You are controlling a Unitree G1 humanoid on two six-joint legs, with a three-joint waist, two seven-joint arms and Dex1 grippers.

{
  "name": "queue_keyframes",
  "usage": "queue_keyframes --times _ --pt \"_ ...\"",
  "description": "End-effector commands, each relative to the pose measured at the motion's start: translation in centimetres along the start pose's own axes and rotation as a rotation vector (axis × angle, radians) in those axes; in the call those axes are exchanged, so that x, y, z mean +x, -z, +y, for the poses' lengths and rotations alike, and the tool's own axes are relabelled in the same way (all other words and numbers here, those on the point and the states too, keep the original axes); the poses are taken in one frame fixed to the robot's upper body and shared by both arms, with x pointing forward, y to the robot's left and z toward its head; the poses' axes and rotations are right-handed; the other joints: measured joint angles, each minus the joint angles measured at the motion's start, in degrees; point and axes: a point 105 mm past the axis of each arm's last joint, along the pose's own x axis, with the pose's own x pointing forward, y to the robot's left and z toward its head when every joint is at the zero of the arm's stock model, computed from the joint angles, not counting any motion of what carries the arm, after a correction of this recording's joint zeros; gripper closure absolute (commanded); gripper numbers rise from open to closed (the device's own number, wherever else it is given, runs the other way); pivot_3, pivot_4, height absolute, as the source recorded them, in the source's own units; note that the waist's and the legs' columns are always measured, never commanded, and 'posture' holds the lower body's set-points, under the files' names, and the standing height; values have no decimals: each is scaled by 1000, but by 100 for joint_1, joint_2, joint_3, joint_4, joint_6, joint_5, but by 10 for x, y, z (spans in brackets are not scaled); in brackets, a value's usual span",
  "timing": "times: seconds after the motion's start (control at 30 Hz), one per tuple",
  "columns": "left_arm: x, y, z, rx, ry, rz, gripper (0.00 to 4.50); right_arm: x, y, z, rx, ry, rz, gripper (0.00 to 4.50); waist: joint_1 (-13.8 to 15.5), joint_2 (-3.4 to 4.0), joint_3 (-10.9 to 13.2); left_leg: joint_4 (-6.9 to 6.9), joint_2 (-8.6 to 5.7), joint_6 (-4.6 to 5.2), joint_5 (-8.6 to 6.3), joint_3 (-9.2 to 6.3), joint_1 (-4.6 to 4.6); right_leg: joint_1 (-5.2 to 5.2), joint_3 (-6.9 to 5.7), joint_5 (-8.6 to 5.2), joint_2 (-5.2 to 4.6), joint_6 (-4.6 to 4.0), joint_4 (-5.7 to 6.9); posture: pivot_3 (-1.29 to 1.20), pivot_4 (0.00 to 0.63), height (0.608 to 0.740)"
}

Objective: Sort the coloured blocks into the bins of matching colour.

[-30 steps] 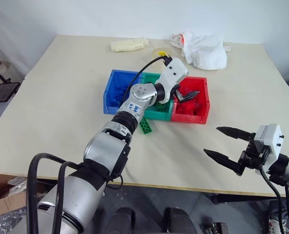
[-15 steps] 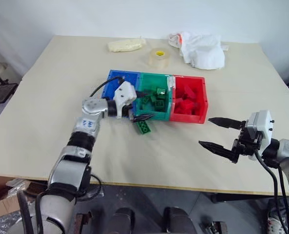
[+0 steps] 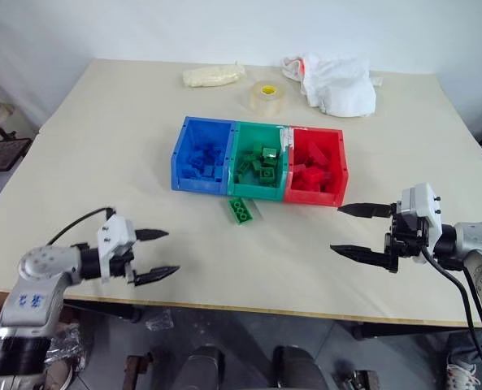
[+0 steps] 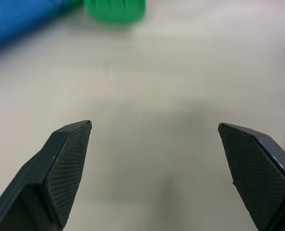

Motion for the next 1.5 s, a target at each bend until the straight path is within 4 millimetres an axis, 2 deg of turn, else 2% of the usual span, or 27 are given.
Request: queue_keyframes --times 0.03,0.23,0.4,0.5,0.63,0.73,0.9,1.17,1.5 --pt "-14 -16 5 62 -82 -34 19 -6 -4 0 -37 -13 16 0 11 0 0 0 -2 0 0 -2 0 0 0 0 -3 0 -3 0 150 740" --pt "-13 -17 -1 48 -105 -45 19 -8 -4 -2 -36 -16 13 0 -15 2 -1 -5 -1 2 -2 1 2 -1 -1 0 -2 -1 1 0 150 740" --pt "8 -25 4 81 -99 -63 19 -8 -5 -5 -42 -9 8 0 3 2 -1 -4 -1 1 -2 5 2 -1 -5 0 -1 -1 2 0 150 740" --pt "35 -29 8 112 -63 -74 19 -6 -7 -5 -49 -1 -2 0 11 2 -1 -2 -7 2 -2 4 2 0 -9 0 -3 0 4 0 150 740" --pt "83 -48 12 151 -14 -144 19 -3 -8 -1 -52 7 -14 0 10 2 -1 0 -12 2 -2 4 1 0 -13 1 -1 2 9 0 150 740" --pt "114 -48 14 190 19 -127 19 -5 -8 3 -58 28 -22 0 4 2 -1 1 -15 2 -2 6 1 0 -16 1 1 3 10 0 150 740" --pt "143 -51 21 215 23 -123 19 -10 -12 10 -58 78 -60 0 -12 2 -1 -1 -31 2 -2 15 2 -3 -16 1 8 3 11 0 150 740" --pt "167 -53 22 231 42 -136 19 -14 -15 26 -34 122 -124 0 22 2 -1 5 -34 2 -1 11 2 0 -15 3 4 7 13 0 150 740" --pt "188 -59 14 228 105 -175 19 -15 -15 30 -20 139 -173 0 17 2 -1 7 -42 5 0 11 1 2 -15 6 3 13 11 0 150 740"
